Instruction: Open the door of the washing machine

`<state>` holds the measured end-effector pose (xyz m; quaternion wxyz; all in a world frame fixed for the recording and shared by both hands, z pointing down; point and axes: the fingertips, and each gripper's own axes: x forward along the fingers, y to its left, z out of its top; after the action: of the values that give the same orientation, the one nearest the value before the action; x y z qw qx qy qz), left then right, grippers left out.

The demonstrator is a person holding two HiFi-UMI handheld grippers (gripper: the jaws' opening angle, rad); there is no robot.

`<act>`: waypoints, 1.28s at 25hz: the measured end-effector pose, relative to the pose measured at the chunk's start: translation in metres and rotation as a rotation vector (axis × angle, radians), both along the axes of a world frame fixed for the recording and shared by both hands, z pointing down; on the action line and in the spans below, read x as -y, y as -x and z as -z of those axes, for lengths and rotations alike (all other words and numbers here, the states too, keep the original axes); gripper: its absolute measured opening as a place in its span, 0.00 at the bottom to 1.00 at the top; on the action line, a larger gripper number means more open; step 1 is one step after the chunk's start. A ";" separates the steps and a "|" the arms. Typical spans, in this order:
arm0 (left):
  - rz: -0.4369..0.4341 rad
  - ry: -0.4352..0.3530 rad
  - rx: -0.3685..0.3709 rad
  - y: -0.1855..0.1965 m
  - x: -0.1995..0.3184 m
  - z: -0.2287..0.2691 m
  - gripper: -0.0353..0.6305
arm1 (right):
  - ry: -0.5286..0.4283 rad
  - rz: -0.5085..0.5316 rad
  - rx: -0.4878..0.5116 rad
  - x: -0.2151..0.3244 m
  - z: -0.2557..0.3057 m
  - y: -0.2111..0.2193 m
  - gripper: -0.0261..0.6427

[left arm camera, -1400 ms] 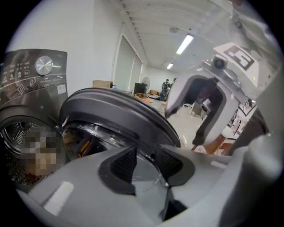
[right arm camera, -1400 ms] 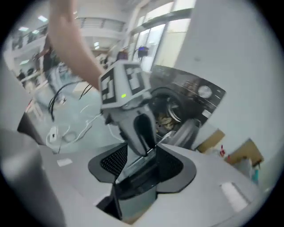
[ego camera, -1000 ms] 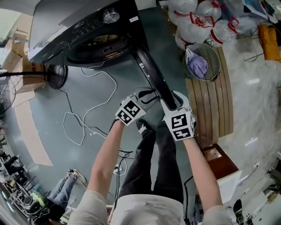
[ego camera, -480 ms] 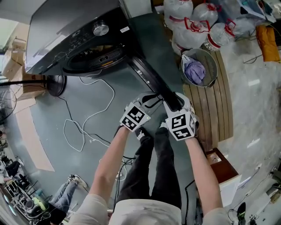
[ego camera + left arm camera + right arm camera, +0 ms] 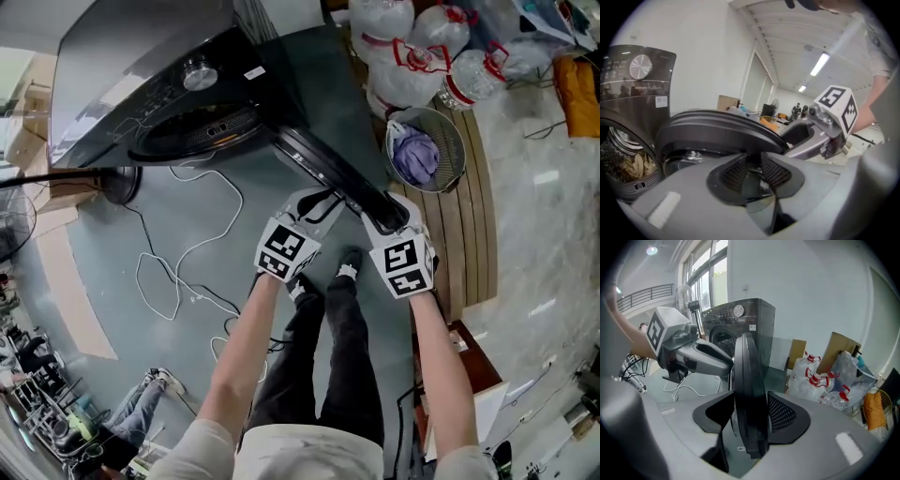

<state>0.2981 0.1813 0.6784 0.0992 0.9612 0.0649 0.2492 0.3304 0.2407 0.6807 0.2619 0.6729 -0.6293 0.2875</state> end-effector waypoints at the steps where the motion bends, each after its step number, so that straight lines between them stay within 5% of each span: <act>1: 0.040 0.003 -0.008 -0.003 0.012 0.003 0.29 | 0.000 0.001 -0.002 0.000 0.000 -0.006 0.33; 6: 0.186 0.014 -0.036 -0.021 0.057 0.015 0.29 | 0.020 0.012 -0.012 0.007 -0.002 -0.033 0.35; 32: 0.295 0.011 -0.017 -0.087 0.076 0.018 0.26 | 0.120 0.097 -0.122 0.050 -0.002 -0.134 0.45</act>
<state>0.3853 0.1050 0.6608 0.1396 0.9618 -0.0750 0.2234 0.4646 0.1909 0.6829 0.3530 0.6410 -0.6256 0.2703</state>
